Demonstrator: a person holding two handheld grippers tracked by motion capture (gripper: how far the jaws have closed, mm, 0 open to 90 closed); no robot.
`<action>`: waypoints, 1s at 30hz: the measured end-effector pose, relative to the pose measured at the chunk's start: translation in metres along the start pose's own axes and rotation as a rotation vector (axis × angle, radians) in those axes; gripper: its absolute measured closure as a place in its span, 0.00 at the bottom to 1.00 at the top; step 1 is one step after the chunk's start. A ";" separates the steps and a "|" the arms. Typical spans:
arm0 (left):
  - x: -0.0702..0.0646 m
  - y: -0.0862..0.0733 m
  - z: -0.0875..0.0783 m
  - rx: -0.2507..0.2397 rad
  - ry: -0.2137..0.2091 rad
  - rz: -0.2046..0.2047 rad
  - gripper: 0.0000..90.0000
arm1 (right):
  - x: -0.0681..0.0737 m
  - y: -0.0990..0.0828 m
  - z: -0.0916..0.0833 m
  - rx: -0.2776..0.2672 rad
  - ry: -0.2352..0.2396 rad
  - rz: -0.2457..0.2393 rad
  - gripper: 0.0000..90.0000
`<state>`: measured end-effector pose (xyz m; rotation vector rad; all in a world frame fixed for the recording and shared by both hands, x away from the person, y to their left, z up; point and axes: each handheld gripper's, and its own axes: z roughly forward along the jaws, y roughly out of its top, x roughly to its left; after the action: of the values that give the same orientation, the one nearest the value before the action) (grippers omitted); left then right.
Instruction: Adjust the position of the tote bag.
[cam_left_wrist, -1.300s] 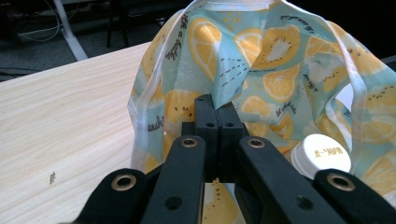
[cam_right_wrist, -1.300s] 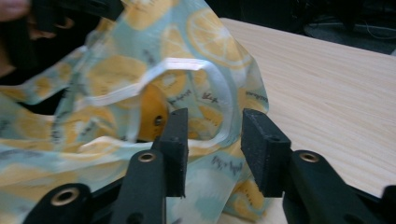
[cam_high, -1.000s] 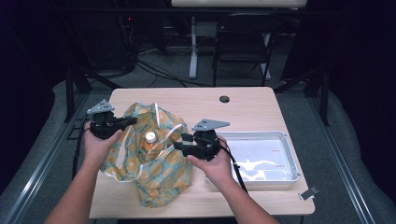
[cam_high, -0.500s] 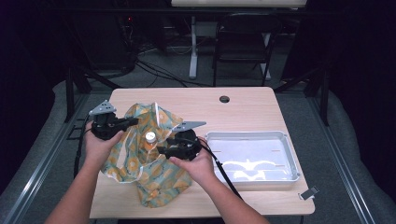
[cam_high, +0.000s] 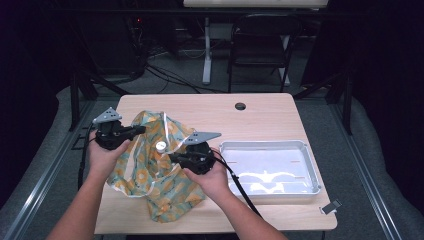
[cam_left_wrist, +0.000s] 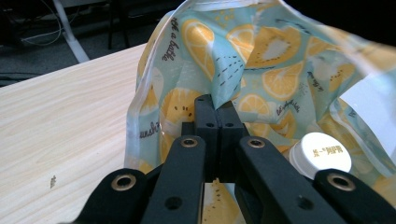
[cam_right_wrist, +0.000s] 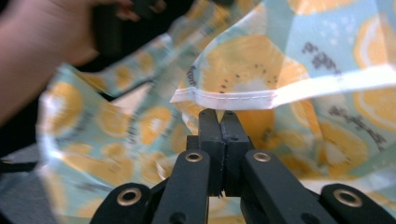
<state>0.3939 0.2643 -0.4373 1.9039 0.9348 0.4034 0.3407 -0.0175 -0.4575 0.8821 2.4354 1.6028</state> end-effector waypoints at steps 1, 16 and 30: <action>0.000 0.000 0.000 -0.001 0.000 -0.003 1.00 | 0.000 0.000 0.000 0.000 0.000 0.000 1.00; 0.007 -0.004 -0.009 0.008 0.023 -0.005 1.00 | -0.014 0.014 -0.092 -0.151 0.023 0.060 1.00; 0.016 -0.011 0.017 0.084 0.036 -0.017 1.00 | -0.086 0.003 -0.062 0.070 -0.248 0.150 1.00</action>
<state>0.4100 0.2685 -0.4567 1.9689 1.0045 0.3955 0.3893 -0.1111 -0.4464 1.2218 2.3124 1.3614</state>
